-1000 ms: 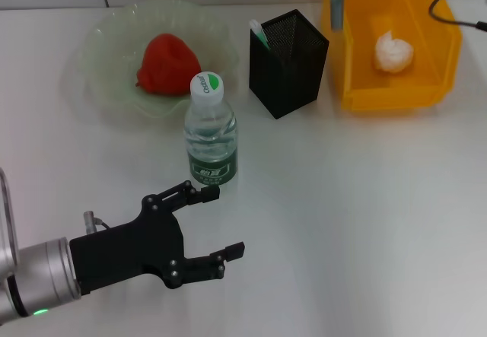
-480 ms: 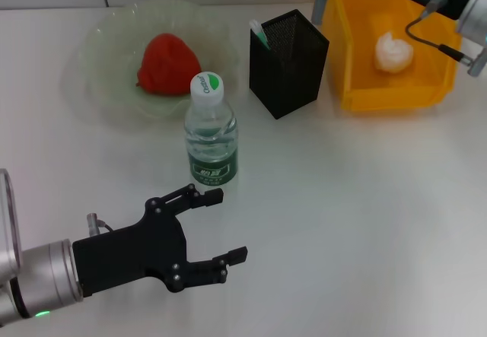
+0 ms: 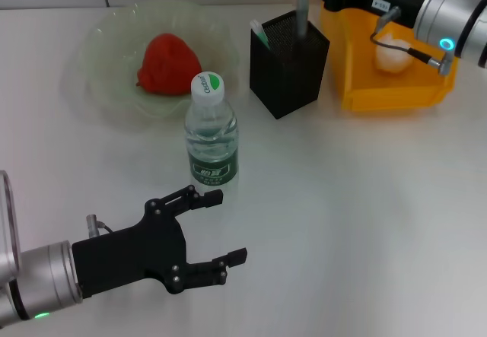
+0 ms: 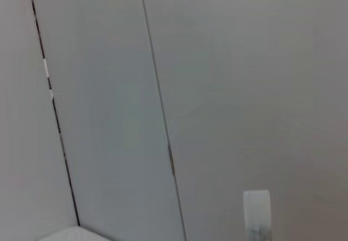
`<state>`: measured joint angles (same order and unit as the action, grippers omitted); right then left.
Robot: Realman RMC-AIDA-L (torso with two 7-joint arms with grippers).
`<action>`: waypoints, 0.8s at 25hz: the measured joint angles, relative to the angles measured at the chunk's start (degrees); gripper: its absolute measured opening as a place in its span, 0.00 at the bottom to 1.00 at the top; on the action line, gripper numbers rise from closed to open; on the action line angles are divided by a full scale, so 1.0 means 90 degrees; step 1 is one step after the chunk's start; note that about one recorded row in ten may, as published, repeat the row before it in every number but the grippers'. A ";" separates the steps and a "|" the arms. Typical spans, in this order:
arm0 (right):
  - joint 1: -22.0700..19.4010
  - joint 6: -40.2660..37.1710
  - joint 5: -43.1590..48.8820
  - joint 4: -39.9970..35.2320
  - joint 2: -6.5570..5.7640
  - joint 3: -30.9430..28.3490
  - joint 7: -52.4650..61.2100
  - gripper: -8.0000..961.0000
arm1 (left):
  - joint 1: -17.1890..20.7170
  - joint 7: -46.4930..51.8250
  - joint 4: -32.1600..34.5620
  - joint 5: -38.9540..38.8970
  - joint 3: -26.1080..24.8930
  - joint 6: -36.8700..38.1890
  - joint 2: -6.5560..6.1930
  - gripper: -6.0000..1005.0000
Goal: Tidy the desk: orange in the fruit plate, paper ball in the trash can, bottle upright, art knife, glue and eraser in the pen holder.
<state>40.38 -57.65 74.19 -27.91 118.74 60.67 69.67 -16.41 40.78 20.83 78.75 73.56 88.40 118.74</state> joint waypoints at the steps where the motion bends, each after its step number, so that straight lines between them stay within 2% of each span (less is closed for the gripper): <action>1: 0.0000 0.0000 0.0000 0.0000 0.0000 0.0000 0.0000 0.19 | 0.0000 0.0000 0.0000 0.0000 0.0000 0.0000 0.0000 0.86; 6: -0.0267 0.0006 -0.0067 -0.0139 0.0055 0.0008 -0.0209 0.22 | -0.0003 0.0009 0.0000 0.0000 0.0010 0.0006 0.0000 0.86; 11: -0.0722 -0.0328 -0.0178 -0.0513 0.0083 0.0092 -0.0198 0.33 | 0.0006 0.0027 0.0000 -0.0001 0.0010 0.0038 0.0000 0.86; 14: -0.1229 -0.1121 -0.0191 -0.0843 0.0085 0.0118 -0.0064 0.40 | 0.0021 -0.0007 0.0000 -0.0011 0.0010 0.0102 0.0000 0.86; 15: -0.1634 -0.1704 -0.0194 -0.1009 0.0085 0.0082 -0.0024 0.42 | 0.0022 -0.0009 0.0000 -0.0011 0.0010 0.0109 0.0001 0.86; 16: -0.1634 -0.1704 -0.0194 -0.1009 0.0085 0.0082 -0.0024 0.44 | 0.0023 -0.0010 0.0000 -0.0010 0.0008 0.0104 0.0000 0.86; 17: -0.1859 -0.2072 -0.0195 -0.1087 0.0085 0.0062 -0.0041 0.46 | 0.0023 -0.0010 0.0000 -0.0008 0.0007 0.0096 0.0000 0.86; 19: -0.2284 -0.2717 -0.0196 -0.1153 0.0084 0.0050 -0.0260 0.60 | 0.0028 -0.0010 0.0001 -0.0005 -0.0010 0.0071 -0.0001 0.86; 20: -0.2694 -0.3410 -0.0182 -0.1109 0.0070 0.0046 -0.0782 0.67 | 0.0032 -0.0010 0.0006 -0.0004 -0.0015 0.0072 -0.0005 0.86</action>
<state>16.13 -88.34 72.55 -37.89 119.37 61.08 62.63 -16.11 40.69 20.88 78.71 73.43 89.04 118.69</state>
